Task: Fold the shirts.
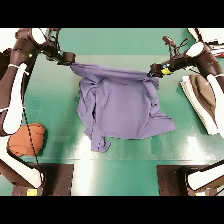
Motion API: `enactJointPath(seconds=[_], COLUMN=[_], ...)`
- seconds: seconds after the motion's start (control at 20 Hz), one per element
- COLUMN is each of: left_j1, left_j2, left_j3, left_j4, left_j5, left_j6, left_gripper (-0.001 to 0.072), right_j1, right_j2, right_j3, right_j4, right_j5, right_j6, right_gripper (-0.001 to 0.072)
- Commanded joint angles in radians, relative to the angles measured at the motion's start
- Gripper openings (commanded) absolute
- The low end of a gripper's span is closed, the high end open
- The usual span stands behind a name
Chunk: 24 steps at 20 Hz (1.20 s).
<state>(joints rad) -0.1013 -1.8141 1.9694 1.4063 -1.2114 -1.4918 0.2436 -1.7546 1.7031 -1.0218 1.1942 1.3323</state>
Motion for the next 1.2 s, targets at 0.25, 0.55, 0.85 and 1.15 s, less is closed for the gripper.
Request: enactJointPath(seconds=[0.25, 0.55, 0.85, 1.15], left_j1=[0.000, 0.000, 0.044, 0.040], left_j2=[-0.024, -0.023, 0.059, 0.404], left_j3=[-0.001, 0.003, -0.051, -0.551], left_j4=[-0.005, 0.027, 0.048, -0.116], left_j5=[-0.089, -0.133, -0.351, -0.208], left_j6=[-0.002, 0.007, -0.012, -0.021], left_gripper=[0.0127, 0.0610, 0.0610, 0.0610], right_j1=[0.008, 0.017, -0.052, -0.123], right_j2=[-0.026, -0.017, 0.148, 0.398], right_j3=[-0.003, -0.002, -0.097, -0.372], right_j4=[0.010, 0.009, -0.001, 0.000], right_j5=[-0.009, 0.028, 0.092, 0.037], right_j6=[0.011, 0.014, -0.018, -0.052], right_gripper=[0.0173, 0.0173, 0.0173, 0.0172])
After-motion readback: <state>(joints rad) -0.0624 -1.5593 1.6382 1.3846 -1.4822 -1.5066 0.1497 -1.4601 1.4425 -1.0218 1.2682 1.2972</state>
